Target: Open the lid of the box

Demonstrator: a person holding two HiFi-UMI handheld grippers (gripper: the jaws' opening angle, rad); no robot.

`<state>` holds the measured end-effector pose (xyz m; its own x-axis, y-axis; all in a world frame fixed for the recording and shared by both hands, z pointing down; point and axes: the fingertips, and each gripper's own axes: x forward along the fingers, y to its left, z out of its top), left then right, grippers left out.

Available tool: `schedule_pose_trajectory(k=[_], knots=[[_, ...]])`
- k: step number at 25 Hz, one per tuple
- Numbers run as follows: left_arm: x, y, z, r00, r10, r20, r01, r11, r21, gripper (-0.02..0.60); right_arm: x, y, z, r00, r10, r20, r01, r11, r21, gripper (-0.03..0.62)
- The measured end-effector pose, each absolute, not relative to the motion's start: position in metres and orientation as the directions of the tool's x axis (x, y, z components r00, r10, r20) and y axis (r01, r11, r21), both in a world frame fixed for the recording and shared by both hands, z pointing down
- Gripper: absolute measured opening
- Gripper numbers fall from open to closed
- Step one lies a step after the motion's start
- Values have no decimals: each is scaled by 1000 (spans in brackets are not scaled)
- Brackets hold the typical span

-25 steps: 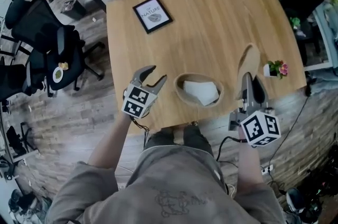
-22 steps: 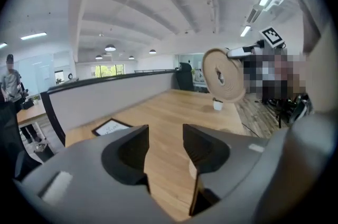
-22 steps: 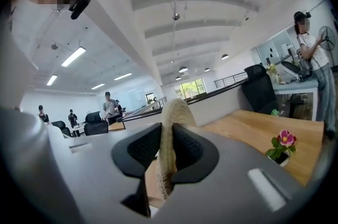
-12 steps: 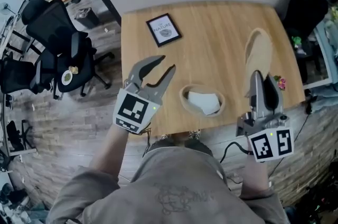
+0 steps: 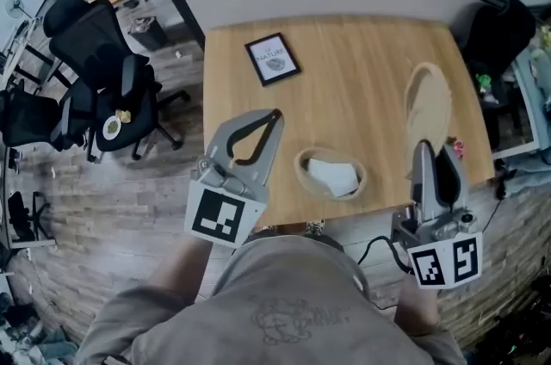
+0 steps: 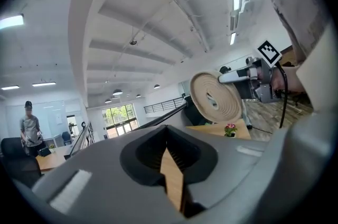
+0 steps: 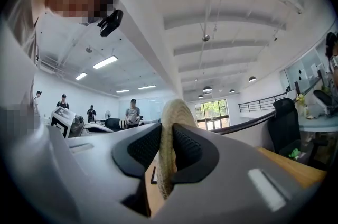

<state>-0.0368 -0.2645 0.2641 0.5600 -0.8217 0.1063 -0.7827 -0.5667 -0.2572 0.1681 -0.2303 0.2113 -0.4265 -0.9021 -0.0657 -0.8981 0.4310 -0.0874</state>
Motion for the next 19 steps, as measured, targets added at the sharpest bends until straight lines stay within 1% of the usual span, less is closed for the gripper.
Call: schedule_pose_trajectory(k=[5,8,12,19], knots=[[-33,-260,290,559,-818,136,-793,-575,-202,0,168,-231,259,-421,-906,39,-903,414,-113,74],[-32,-261,295,560,-817,141,-795,-577,-189,0,167,-230,277,-427,-901,80,-899,414,-138,74],[-36,-262,294,566,-813,140,-788,-583,-200,0,160,-231,280,-436,-896,86,-895,421,-148,74],[-44,-263,299,574,-804,156,-790,-594,-153,0,149,-237,276,-454,-888,78,-889,445,-111,74]])
